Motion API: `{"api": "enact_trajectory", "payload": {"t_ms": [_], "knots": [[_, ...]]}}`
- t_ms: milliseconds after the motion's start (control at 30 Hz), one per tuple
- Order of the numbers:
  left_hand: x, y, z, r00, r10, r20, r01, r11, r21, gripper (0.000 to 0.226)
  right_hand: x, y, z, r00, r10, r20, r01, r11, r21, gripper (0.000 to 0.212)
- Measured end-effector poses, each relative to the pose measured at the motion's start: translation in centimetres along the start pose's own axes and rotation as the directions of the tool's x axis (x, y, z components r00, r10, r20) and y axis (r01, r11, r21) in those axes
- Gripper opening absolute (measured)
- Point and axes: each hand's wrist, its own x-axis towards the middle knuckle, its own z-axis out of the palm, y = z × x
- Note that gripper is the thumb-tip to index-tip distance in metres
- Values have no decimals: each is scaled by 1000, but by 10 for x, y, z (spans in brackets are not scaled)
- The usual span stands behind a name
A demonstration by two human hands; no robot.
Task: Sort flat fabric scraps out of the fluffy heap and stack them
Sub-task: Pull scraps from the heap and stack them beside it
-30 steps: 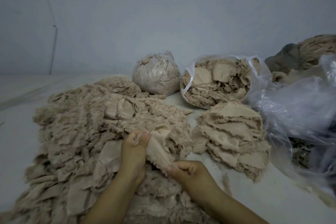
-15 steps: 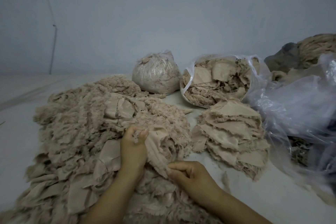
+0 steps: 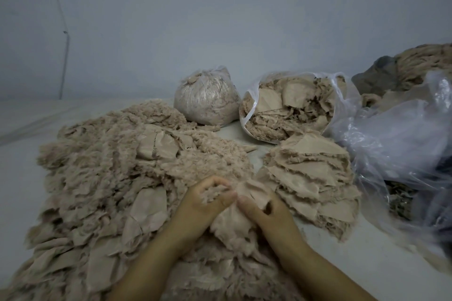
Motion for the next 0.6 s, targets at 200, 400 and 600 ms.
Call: {"api": "enact_trajectory", "payload": {"t_ms": [200,400,600], "knots": [[4,-9,6,969,-183,-164,139,958,-249,13,5,-2,-6,979,200,-44,-166,900,402,11],[5,-19,16,951,-218,-218,155,949,-273,18,1,1,2,992,74,-100,-43,960,278,13],[13,-22,7,852,-201,-484,123,974,-188,24,8,-4,-14,962,69,-264,26,940,340,27]]}}
